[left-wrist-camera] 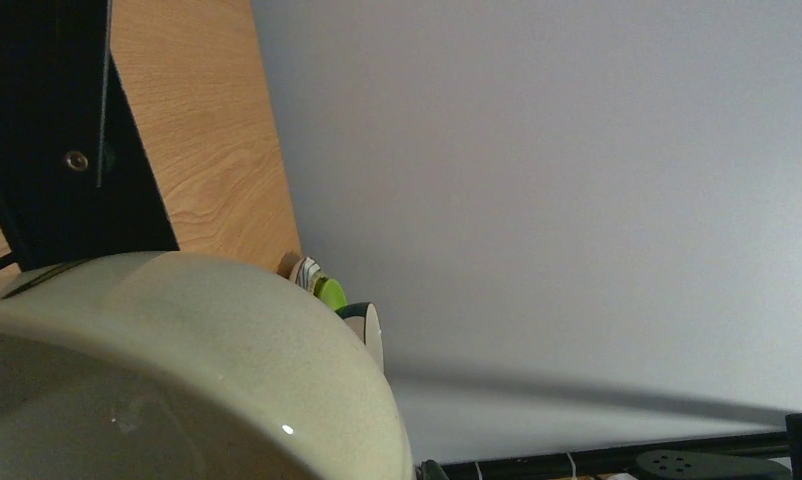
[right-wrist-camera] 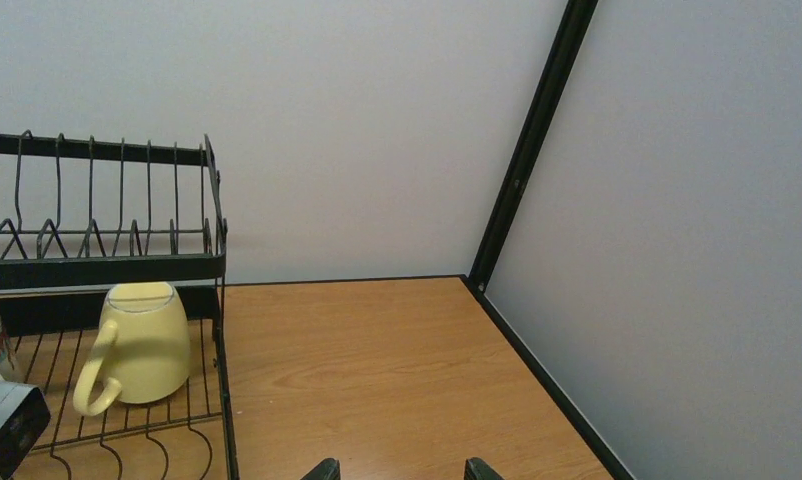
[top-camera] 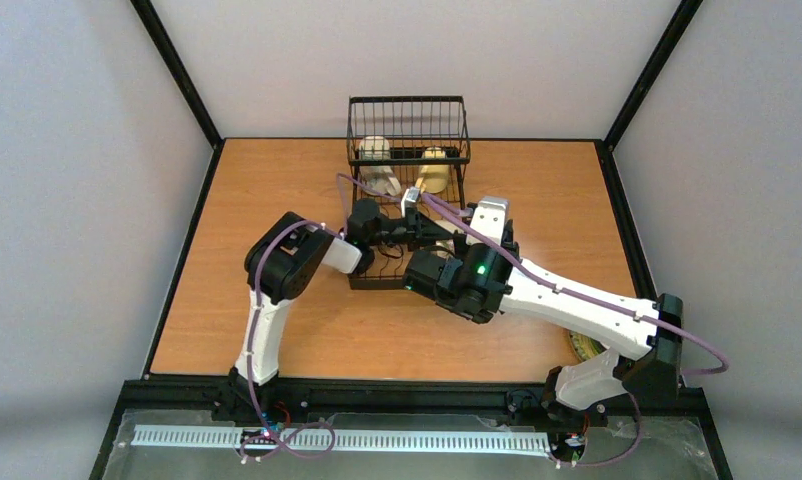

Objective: Load the mixed dishes into the dish rack
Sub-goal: Place the bowl on the dish rack.

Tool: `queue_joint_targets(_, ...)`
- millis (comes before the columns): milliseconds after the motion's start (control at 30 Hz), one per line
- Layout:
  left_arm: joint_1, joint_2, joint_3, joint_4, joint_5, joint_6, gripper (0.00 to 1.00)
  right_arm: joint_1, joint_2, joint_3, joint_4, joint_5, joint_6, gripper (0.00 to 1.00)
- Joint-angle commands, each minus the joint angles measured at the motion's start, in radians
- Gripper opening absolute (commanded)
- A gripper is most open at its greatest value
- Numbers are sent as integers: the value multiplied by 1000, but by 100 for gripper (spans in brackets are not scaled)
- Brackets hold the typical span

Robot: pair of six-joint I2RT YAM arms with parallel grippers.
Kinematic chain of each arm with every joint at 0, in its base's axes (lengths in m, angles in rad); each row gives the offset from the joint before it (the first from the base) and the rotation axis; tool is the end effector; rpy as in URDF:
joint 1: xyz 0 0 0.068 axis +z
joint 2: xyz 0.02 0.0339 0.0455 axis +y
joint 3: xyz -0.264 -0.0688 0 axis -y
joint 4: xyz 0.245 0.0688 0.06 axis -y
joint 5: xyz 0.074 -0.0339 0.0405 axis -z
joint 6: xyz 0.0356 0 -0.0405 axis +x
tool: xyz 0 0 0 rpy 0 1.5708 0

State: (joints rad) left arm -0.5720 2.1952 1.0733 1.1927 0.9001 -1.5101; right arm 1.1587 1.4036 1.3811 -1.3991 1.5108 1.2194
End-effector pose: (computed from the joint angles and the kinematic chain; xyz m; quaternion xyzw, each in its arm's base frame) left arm 0.3470 -0.2565 0.1398 0.0065 0.6914 -0.7184 0.0770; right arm 0.1262 0.1999 0.3530 0.0731 0.7241 -0.2043 0.6547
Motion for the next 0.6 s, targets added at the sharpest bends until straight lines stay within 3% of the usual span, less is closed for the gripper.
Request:
queue_joint_targets(0,-3,-22,-39,-94,-15,74,0,-7,17,23,5,29,25,71)
queue_joint_targets(233,1,-58,-37,-223,-27,162,0,-8,21,30,6,32,25,71)
queue_joint_targets(567,17,-69,-87,-273,-23,216,0,-9,39,37,5,27,30,71)
